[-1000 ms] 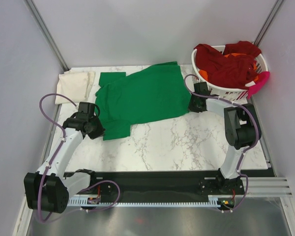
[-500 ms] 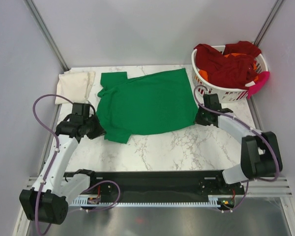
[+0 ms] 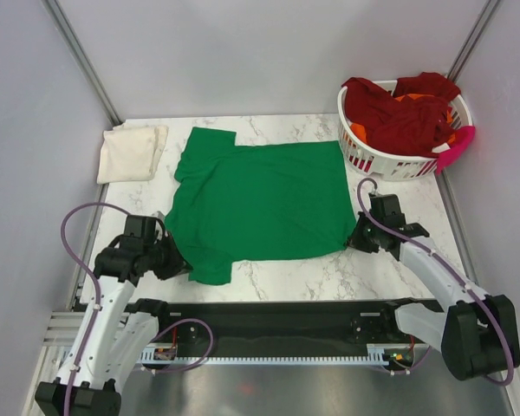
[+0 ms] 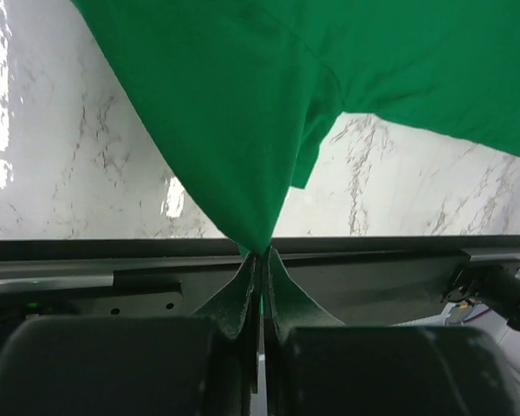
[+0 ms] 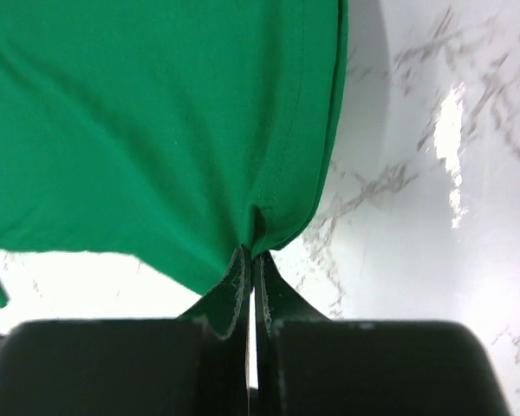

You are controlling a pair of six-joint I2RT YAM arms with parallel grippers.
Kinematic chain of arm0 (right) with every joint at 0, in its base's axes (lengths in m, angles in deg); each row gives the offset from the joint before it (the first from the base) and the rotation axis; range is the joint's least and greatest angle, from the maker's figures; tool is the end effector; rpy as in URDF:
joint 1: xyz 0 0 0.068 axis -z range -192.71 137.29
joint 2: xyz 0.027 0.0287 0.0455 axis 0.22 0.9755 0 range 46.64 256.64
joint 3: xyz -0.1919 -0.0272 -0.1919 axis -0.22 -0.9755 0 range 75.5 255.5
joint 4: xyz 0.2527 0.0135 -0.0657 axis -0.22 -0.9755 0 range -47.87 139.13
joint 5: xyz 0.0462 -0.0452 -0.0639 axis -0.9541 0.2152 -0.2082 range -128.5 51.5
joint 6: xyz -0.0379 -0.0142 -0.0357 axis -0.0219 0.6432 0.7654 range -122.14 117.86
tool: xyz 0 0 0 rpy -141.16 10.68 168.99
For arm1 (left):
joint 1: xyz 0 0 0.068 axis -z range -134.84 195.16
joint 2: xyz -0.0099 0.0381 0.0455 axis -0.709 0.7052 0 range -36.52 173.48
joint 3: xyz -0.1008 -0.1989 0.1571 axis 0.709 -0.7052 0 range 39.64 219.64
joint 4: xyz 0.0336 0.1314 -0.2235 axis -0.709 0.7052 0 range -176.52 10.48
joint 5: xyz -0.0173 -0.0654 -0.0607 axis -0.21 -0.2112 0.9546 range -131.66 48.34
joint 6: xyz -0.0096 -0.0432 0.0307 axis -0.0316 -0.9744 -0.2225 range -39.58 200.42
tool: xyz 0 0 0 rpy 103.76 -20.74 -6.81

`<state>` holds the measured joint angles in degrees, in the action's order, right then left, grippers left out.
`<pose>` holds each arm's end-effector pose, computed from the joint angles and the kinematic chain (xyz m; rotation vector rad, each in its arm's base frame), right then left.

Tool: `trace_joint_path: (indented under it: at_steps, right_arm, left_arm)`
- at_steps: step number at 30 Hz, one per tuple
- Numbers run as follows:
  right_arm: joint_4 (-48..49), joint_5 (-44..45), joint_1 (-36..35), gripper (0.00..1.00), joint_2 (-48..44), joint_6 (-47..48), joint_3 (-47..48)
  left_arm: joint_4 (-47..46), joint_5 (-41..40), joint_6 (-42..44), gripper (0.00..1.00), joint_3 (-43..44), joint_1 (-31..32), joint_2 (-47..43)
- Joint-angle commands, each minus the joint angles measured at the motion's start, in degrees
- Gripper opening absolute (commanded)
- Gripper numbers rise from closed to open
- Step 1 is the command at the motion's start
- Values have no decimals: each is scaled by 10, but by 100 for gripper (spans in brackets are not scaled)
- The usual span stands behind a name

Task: Fold and stack the t-shirts
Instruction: Flatten the tshirt out

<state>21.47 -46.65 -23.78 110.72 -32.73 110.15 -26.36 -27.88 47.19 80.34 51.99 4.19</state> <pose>0.2020 0.0447 0.1911 0.3897 2.5896 0.4493 0.1171 -0.0225 0.2515 -0.5280 2.6300 -0.5491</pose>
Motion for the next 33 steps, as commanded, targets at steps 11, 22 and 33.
trace_joint_path:
  at_steps: [11, 22, 33]
  right_arm:
    - [-71, 112, 23, 0, -196, -122, -1]
    - [-103, 53, 53, 57, -242, -146, -49]
    - [-57, -4, 52, 93, -255, -102, -14]
  left_arm:
    - [28, 40, -7, 8, 24, 20, 24]
    - [37, 56, -3, 23, 20, 23, 31]
    - [15, -95, 62, 74, 220, 21, 154]
